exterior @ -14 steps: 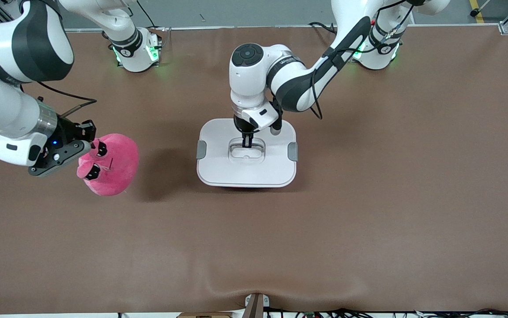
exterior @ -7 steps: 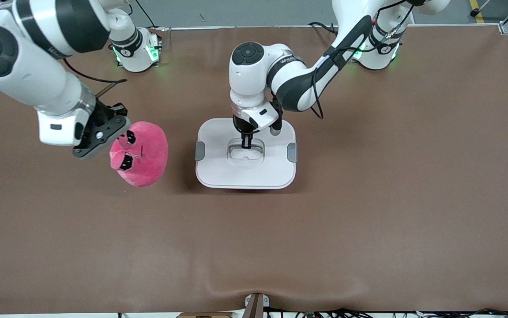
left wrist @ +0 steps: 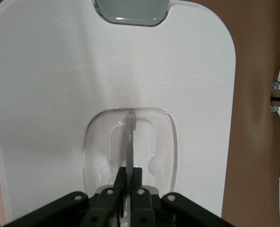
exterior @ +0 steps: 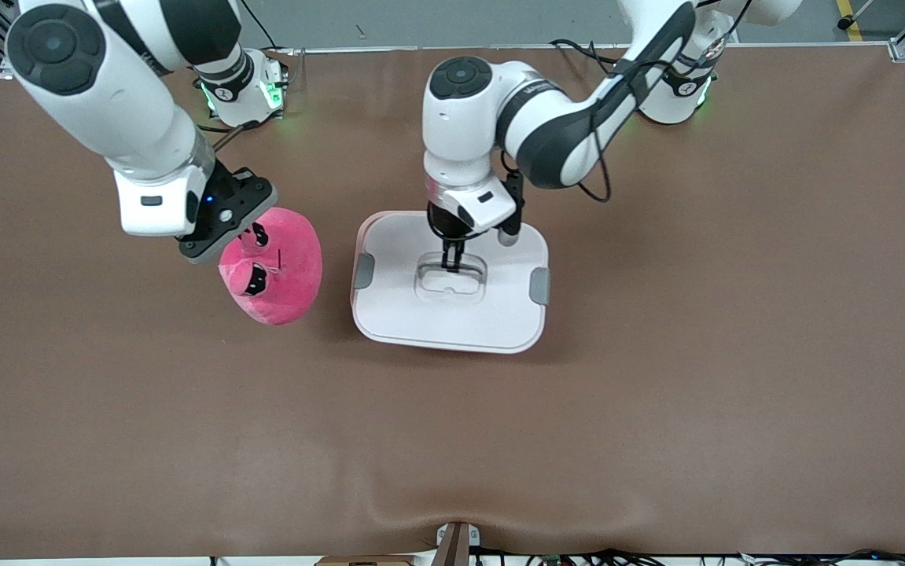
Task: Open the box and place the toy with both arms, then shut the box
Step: 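Lift the toy with the right gripper while the left gripper lifts the lid, then lower the pink toy into the box and open the right gripper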
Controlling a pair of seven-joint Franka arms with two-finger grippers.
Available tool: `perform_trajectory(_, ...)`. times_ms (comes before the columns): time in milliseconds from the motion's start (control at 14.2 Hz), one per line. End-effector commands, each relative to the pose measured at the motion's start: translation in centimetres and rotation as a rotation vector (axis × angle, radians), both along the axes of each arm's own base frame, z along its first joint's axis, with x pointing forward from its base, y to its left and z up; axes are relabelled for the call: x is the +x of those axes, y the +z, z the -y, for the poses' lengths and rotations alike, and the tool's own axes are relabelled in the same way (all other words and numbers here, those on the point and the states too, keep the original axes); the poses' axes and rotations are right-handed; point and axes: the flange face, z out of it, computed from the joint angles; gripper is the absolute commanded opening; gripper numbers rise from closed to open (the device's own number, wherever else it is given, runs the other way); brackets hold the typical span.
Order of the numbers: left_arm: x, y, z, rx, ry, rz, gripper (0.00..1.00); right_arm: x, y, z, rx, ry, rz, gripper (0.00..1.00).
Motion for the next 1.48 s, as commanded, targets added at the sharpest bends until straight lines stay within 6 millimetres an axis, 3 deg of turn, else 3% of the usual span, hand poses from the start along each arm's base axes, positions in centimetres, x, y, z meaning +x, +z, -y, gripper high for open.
perform_trajectory(0, 2.6, 4.6, -5.4, -0.015, -0.079, -0.04, 0.0, -0.5, 1.6, -0.8, -0.014, 0.044, 0.033, 0.0)
perform_trajectory(211, 4.9, 7.2, -11.7, 0.013, -0.212, -0.106, 0.0, -1.5, 1.8, -3.4, -0.002, 0.099, 0.055, 0.0)
perform_trajectory(492, 8.0, 8.0, -19.3, 0.027, -0.363, -0.166, 0.0, -3.6, 1.6, -7.7, -0.01, 0.231, 0.07, 0.0)
perform_trajectory(703, 9.4, 7.4, -24.8, 0.07, -0.544, -0.234, 0.0, -4.8, 1.1, -10.0, -0.029, 0.276, 0.078, 0.0)
perform_trajectory(774, 9.5, 7.3, -25.8, 0.076, -0.6, -0.256, 0.0, -4.9, 0.8, -10.3, -0.027, 0.281, 0.077, 0.0)
perform_trajectory(1055, 10.6, 6.5, -33.0, 0.049, -0.726, -0.345, 0.0, -5.7, -0.6, -12.7, -0.044, 0.325, 0.079, 0.0)
perform_trajectory(1196, 10.9, 6.2, -35.6, 0.041, -0.763, -0.364, 0.0, -5.7, -1.1, -13.5, -0.038, 0.335, 0.089, 0.0)
perform_trajectory(1407, 11.0, 6.0, -36.6, 0.037, -0.76, -0.377, 0.0, -5.8, -2.5, -14.9, -0.043, 0.337, 0.085, 0.0)
